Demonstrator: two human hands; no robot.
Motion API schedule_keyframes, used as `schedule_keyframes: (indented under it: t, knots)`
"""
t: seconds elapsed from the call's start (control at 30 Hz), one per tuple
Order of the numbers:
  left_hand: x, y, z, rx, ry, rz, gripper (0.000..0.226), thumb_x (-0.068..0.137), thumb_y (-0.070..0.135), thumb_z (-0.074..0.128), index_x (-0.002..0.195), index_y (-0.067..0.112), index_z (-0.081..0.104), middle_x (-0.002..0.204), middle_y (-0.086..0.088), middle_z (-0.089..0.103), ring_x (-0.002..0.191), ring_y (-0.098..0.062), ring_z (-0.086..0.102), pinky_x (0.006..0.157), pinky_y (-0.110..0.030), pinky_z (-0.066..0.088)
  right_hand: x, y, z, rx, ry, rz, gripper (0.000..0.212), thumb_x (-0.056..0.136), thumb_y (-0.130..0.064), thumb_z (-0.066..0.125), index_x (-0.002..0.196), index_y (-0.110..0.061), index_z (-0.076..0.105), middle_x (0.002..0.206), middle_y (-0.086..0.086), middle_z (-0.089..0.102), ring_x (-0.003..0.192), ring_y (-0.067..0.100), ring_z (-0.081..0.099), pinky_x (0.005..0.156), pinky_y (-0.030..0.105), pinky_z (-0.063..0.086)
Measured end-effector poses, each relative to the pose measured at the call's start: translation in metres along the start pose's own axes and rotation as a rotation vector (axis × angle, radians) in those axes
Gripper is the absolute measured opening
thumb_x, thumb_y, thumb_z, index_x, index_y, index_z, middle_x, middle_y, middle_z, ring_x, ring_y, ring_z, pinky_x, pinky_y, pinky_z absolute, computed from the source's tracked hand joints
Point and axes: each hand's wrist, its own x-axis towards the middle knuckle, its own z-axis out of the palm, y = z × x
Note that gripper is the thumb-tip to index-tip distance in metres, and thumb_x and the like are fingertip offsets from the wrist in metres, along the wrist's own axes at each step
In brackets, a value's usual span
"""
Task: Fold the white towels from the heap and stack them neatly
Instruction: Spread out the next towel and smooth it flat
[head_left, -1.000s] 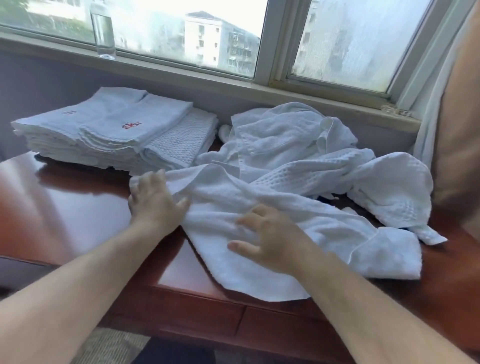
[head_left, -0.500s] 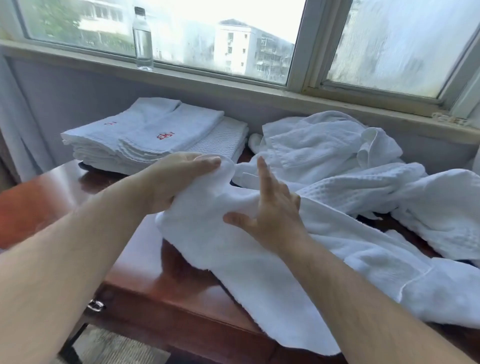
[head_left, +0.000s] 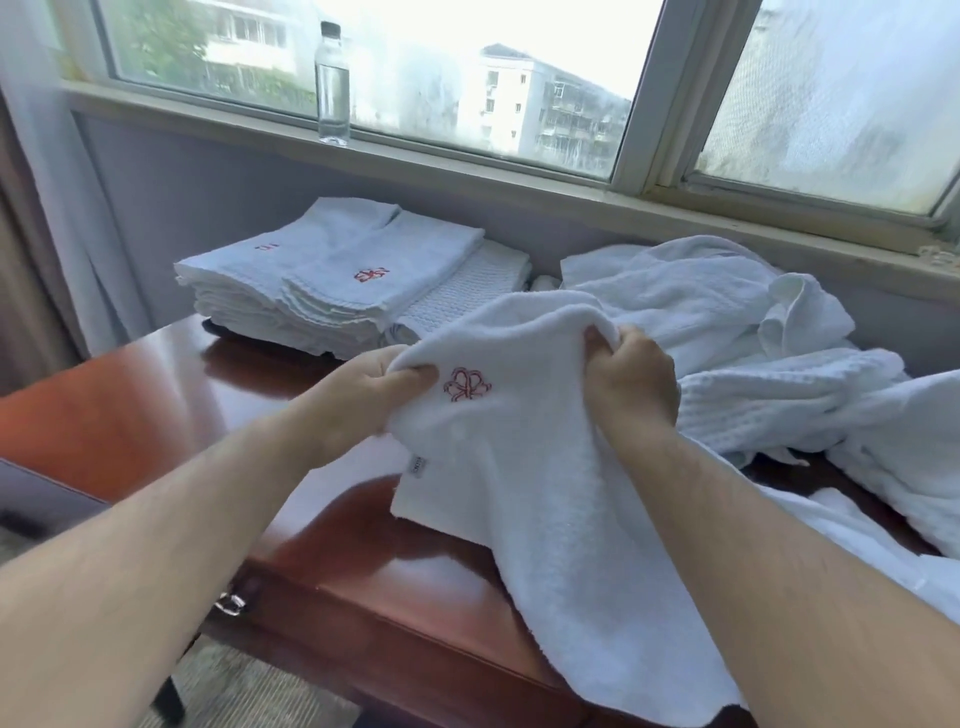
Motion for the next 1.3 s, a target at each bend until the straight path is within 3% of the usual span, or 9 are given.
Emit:
schedule_keyframes:
  t: [0.17, 0.33, 0.47, 0.57, 0.63, 0.83, 1.0, 1.17, 1.3]
  knots:
    - [-0.008, 0.019, -0.016, 0.084, 0.02, 0.005, 0.028, 0.095, 0.029, 0.066, 0.111, 0.006, 0.069, 0.111, -0.02, 0.072, 0.1, -0.038, 0.069, 0.096, -0.062, 0.048, -0.005, -0.006, 0.006, 0.01, -0.004, -0.034, 0.034, 0.1, -0.045, 0.042, 0.087, -0.018, 0.058, 0.083, 0.004, 0.064, 0.089, 0.036, 0.061, 0.09, 0.049, 0.047]
    - [-0.013, 0.041, -0.04, 0.083, 0.136, 0.041, 0.011, 0.092, 0.036, 0.066, 0.092, 0.031, 0.075, 0.087, -0.004, 0.077, 0.071, -0.02, 0.074, 0.052, -0.034, 0.057, -0.008, -0.017, 0.015, 0.061, 0.001, -0.151, 0.036, 0.101, -0.045, 0.046, 0.073, -0.023, 0.044, 0.066, -0.007, 0.049, 0.078, 0.03, 0.05, 0.084, 0.045, 0.043]
    - [-0.012, 0.042, -0.056, 0.202, 0.291, -0.004, 0.035, 0.081, 0.06, 0.059, 0.097, 0.031, 0.07, 0.092, -0.008, 0.076, 0.08, -0.035, 0.072, 0.067, -0.051, 0.057, -0.011, -0.034, 0.029, -0.019, -0.124, -0.203, 0.031, 0.099, -0.047, 0.044, 0.085, -0.022, 0.055, 0.076, -0.006, 0.056, 0.092, 0.029, 0.054, 0.083, 0.042, 0.035]
    - [-0.003, 0.018, -0.068, 0.802, 0.365, -0.135, 0.022, 0.091, 0.037, 0.055, 0.088, 0.018, 0.065, 0.084, -0.006, 0.071, 0.083, -0.035, 0.065, 0.067, -0.034, 0.049, -0.022, -0.035, 0.038, -0.393, -0.459, -0.183, 0.043, 0.092, -0.047, 0.053, 0.131, -0.029, 0.051, 0.135, 0.01, 0.05, 0.131, 0.035, 0.039, 0.101, 0.048, 0.036]
    - [-0.004, -0.003, -0.067, 1.073, 0.368, -0.29, 0.032, 0.091, 0.035, 0.059, 0.114, 0.013, 0.056, 0.111, -0.013, 0.064, 0.098, -0.032, 0.058, 0.079, -0.036, 0.048, -0.035, -0.03, 0.041, -0.488, -0.42, -0.281, 0.056, 0.09, -0.045, 0.058, 0.141, -0.028, 0.042, 0.139, 0.01, 0.043, 0.129, 0.033, 0.036, 0.102, 0.047, 0.034]
    - [-0.02, -0.042, -0.028, 1.019, 0.428, -0.031, 0.041, 0.094, 0.028, 0.054, 0.134, 0.027, 0.05, 0.135, -0.002, 0.047, 0.127, -0.027, 0.041, 0.105, -0.044, 0.037, -0.085, -0.019, 0.044, -0.364, -0.464, -0.474, 0.026, 0.097, -0.033, 0.049, 0.104, -0.018, 0.068, 0.108, 0.004, 0.066, 0.106, 0.028, 0.059, 0.085, 0.034, 0.048]
    - [-0.043, -0.058, 0.004, 1.016, 0.307, 0.069, 0.046, 0.102, 0.043, 0.037, 0.144, 0.028, 0.045, 0.146, 0.004, 0.045, 0.136, -0.02, 0.034, 0.111, -0.037, 0.025, -0.092, -0.004, 0.05, -0.429, -0.608, -0.482, 0.037, 0.105, -0.037, 0.038, 0.127, -0.018, 0.062, 0.134, 0.001, 0.057, 0.126, 0.024, 0.046, 0.105, 0.035, 0.038]
    - [-0.063, -0.049, -0.01, 0.85, 0.456, 0.304, 0.026, 0.096, 0.036, 0.036, 0.101, 0.024, 0.058, 0.101, 0.012, 0.051, 0.102, -0.014, 0.048, 0.084, -0.027, 0.032, -0.086, 0.013, 0.057, -0.406, -0.708, -0.473, 0.057, 0.107, -0.044, 0.031, 0.156, -0.016, 0.03, 0.165, 0.007, 0.023, 0.153, 0.019, 0.014, 0.121, 0.03, 0.007]
    - [-0.074, -0.06, -0.023, 1.051, 0.191, 0.085, 0.074, 0.087, 0.068, 0.011, 0.139, 0.027, 0.045, 0.142, 0.003, 0.042, 0.134, -0.019, 0.034, 0.11, -0.04, 0.028, -0.077, 0.019, 0.064, -0.35, -0.632, -0.53, 0.052, 0.108, -0.04, 0.032, 0.155, -0.017, 0.034, 0.165, 0.005, 0.025, 0.153, 0.017, 0.013, 0.124, 0.032, 0.005]
